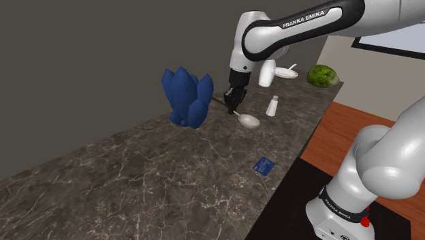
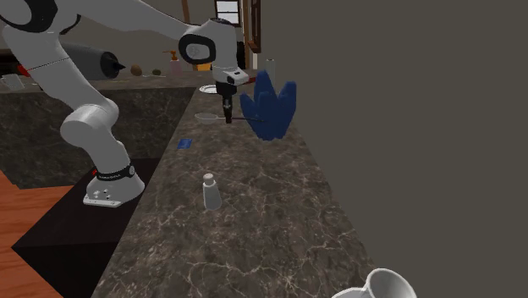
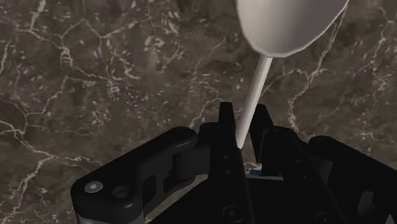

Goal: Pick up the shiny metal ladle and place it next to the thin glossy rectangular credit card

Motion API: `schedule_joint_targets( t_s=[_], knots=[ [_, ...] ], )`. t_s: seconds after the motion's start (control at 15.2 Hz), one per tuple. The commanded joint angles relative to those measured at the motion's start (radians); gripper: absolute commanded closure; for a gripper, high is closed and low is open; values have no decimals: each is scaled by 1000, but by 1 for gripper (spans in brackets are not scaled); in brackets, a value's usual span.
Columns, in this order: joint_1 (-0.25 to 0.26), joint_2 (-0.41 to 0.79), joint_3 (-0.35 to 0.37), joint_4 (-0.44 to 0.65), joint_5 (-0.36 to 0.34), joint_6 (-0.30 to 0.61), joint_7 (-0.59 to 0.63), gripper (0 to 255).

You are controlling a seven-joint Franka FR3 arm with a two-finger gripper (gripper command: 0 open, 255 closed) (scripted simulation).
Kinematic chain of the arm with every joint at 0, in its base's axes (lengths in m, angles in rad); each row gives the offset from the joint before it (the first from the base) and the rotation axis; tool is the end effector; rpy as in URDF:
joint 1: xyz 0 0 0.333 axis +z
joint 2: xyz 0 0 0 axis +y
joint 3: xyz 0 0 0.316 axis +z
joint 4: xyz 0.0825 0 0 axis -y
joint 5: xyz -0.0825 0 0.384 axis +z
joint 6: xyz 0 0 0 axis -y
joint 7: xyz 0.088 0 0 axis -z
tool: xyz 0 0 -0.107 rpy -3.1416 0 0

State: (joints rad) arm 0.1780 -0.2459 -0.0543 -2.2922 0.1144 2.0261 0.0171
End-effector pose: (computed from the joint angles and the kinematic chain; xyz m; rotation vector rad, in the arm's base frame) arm 0.4640 0.0635 0.4486 -3.0264 -0.0862 0.0440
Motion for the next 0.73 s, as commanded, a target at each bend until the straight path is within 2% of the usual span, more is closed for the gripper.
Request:
schedule_joint_targets(
  t_s=[0.0, 0.66],
  knots=[
    [23, -30, 34, -31, 10, 7, 50, 255],
    [135, -117, 201, -115, 75, 34, 287, 255]
  ],
)
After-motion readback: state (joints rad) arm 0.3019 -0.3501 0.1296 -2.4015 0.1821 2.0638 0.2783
